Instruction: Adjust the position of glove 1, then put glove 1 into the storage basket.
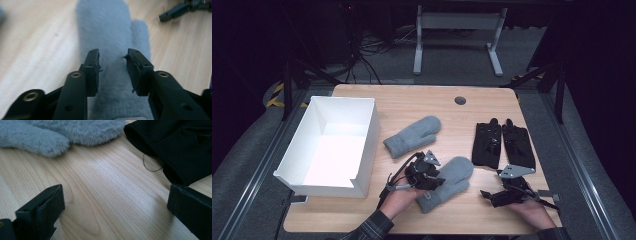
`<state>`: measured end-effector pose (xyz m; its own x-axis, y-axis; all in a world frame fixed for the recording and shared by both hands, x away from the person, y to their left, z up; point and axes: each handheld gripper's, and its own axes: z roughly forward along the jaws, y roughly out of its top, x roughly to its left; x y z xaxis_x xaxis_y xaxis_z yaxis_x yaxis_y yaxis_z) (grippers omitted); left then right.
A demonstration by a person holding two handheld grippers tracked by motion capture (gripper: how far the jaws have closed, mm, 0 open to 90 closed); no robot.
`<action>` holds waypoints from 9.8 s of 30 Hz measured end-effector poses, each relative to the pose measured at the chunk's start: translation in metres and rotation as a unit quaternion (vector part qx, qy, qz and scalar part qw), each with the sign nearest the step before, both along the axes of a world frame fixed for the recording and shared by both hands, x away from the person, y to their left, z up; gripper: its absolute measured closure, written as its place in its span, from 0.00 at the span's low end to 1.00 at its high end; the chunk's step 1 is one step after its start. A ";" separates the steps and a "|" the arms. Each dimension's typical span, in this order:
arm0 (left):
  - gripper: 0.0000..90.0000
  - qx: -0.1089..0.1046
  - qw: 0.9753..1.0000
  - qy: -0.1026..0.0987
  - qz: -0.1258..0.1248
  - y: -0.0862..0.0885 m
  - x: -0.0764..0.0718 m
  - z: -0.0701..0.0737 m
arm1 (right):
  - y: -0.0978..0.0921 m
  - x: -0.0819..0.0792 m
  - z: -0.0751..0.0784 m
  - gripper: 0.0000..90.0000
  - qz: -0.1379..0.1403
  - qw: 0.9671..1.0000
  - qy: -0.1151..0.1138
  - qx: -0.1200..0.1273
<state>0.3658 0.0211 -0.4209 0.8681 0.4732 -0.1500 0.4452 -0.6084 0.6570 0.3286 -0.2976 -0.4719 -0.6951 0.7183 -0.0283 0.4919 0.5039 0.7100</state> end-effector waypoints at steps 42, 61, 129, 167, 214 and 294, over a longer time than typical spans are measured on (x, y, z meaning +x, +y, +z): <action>1.00 0.063 0.989 -0.025 0.131 0.037 0.096 -0.022 | 0.000 0.000 0.000 0.02 0.000 1.000 0.001 0.001; 0.69 0.083 0.984 -0.068 0.139 0.041 0.103 -0.013 | 0.000 0.000 0.000 0.02 0.000 1.000 0.001 0.000; 0.90 0.035 0.997 0.016 0.069 -0.003 0.111 -0.005 | 0.000 -0.001 0.000 0.04 0.007 1.000 -0.002 0.003; 0.90 -0.004 0.999 0.048 0.012 0.010 0.015 0.057 | 0.000 -0.001 0.000 0.04 0.008 1.000 -0.002 0.003; 0.17 0.008 0.997 0.027 -0.071 -0.039 0.046 0.019 | 0.000 -0.001 0.000 0.04 0.008 1.000 -0.002 0.003; 0.77 -0.016 1.000 0.011 0.006 0.010 0.052 0.099 | 0.000 -0.001 0.000 0.04 0.008 1.000 -0.002 0.003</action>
